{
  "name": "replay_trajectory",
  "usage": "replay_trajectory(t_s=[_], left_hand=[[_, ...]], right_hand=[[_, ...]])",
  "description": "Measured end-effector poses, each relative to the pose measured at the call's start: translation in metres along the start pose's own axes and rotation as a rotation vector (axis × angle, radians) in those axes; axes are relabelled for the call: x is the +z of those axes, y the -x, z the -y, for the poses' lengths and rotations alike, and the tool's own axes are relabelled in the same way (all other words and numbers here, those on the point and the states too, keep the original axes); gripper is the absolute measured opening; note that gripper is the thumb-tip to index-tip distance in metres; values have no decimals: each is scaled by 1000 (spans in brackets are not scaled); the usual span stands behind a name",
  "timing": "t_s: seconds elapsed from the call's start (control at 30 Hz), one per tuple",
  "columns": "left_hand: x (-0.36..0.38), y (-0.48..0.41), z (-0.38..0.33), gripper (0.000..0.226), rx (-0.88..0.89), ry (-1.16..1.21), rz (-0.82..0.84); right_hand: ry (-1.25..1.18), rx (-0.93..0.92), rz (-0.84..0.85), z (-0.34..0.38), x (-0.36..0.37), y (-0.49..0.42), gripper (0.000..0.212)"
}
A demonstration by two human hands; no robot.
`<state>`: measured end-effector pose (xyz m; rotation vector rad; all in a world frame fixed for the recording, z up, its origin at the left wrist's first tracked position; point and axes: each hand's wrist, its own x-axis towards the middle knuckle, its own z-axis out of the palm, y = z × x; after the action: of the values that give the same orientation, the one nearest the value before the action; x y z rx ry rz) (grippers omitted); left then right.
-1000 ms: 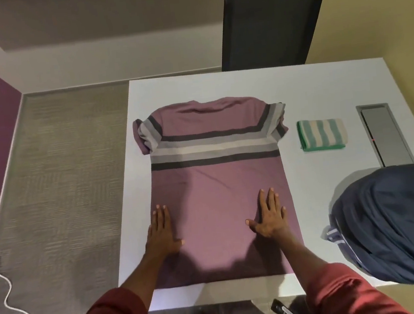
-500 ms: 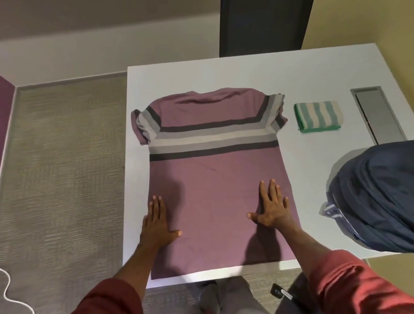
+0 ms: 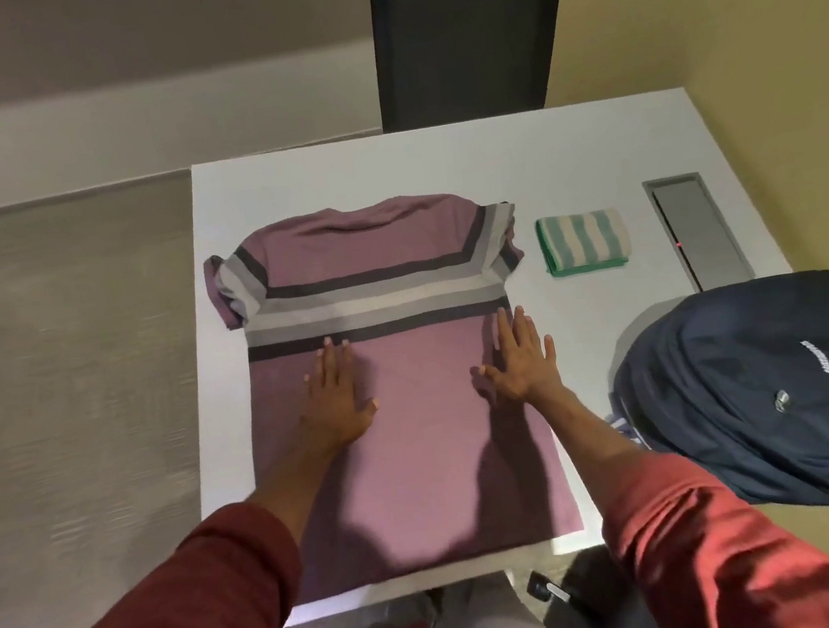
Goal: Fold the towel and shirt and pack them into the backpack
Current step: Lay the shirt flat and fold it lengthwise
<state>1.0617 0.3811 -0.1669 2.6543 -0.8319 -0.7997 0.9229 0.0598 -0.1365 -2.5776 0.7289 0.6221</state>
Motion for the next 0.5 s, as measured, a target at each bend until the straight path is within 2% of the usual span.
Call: replay_trajectory(t_s=[0.27,0.4,0.5], left_hand=[[-43,-113,-89,110,50,-42,-13],[-56,-161,-128,110,69,-44,-24],[-61,-192,-153,109,82,-64,-28]], right_hand=[[-92,-47,-36,-22,-51,-76,101],[-123,-118,-118,-31,-74,-114,102],[-146,-176,-165,-35,-93,-139,92]])
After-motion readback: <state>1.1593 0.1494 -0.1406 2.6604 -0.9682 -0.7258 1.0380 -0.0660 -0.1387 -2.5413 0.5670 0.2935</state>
